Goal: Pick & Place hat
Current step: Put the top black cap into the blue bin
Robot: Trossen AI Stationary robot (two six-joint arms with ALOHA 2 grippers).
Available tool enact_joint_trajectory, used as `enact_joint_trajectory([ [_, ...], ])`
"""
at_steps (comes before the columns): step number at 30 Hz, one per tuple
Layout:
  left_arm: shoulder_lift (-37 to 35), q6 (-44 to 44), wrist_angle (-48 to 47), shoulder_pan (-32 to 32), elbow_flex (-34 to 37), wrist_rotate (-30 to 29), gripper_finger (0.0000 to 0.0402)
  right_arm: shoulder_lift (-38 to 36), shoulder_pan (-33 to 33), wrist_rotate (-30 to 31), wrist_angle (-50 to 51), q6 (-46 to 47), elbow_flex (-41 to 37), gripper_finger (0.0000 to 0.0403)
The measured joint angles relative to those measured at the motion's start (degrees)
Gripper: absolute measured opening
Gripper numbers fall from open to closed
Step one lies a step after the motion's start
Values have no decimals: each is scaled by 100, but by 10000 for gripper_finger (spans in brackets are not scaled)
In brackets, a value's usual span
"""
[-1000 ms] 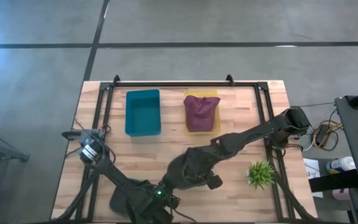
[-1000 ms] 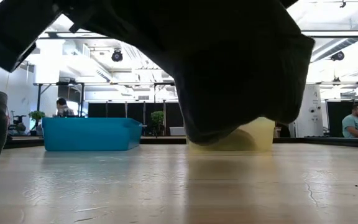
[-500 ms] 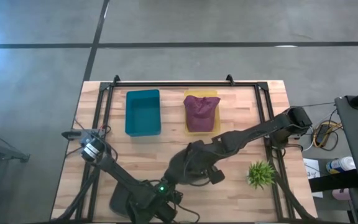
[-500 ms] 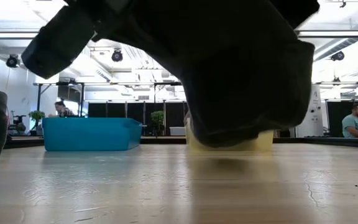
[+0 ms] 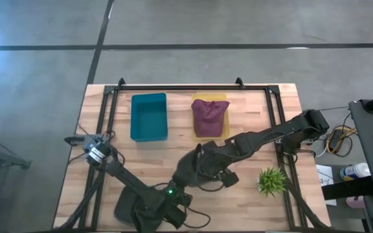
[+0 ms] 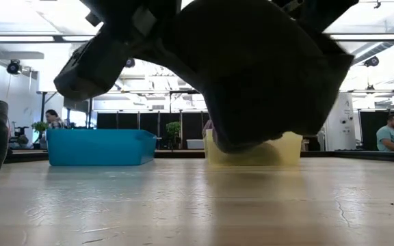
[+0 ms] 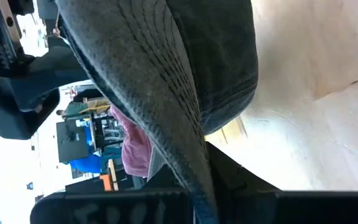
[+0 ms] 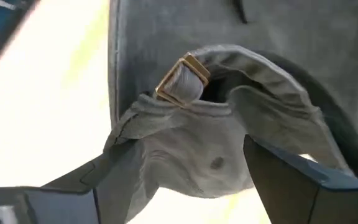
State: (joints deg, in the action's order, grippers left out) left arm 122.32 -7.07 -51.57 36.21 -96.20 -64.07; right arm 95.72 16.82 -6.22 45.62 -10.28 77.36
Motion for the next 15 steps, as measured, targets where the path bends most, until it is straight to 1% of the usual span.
enact_joint_trajectory([
  [2,0,2,0,-28,15,-14,14,-13,9,489,-120,246,0,278],
  [5,0,-15,64,-76,17,-50,14,32,-10,737,-170,96,-2,273],
  [7,0,-41,92,-86,17,-145,14,49,-20,1008,-268,355,-13,271],
  [9,0,-42,107,-88,17,-154,14,47,-35,1056,-293,283,-11,270],
  [10,0,-46,108,-87,17,-155,14,42,-36,1215,-249,158,-15,270],
  [12,0,-52,114,-86,17,-151,14,44,-26,1698,-259,242,-24,270],
  [14,0,-56,116,-86,17,-151,14,44,-37,2153,-83,29,-22,270],
  [15,0,-57,122,-86,17,-151,14,27,-54,2363,-29,124,-24,269],
])
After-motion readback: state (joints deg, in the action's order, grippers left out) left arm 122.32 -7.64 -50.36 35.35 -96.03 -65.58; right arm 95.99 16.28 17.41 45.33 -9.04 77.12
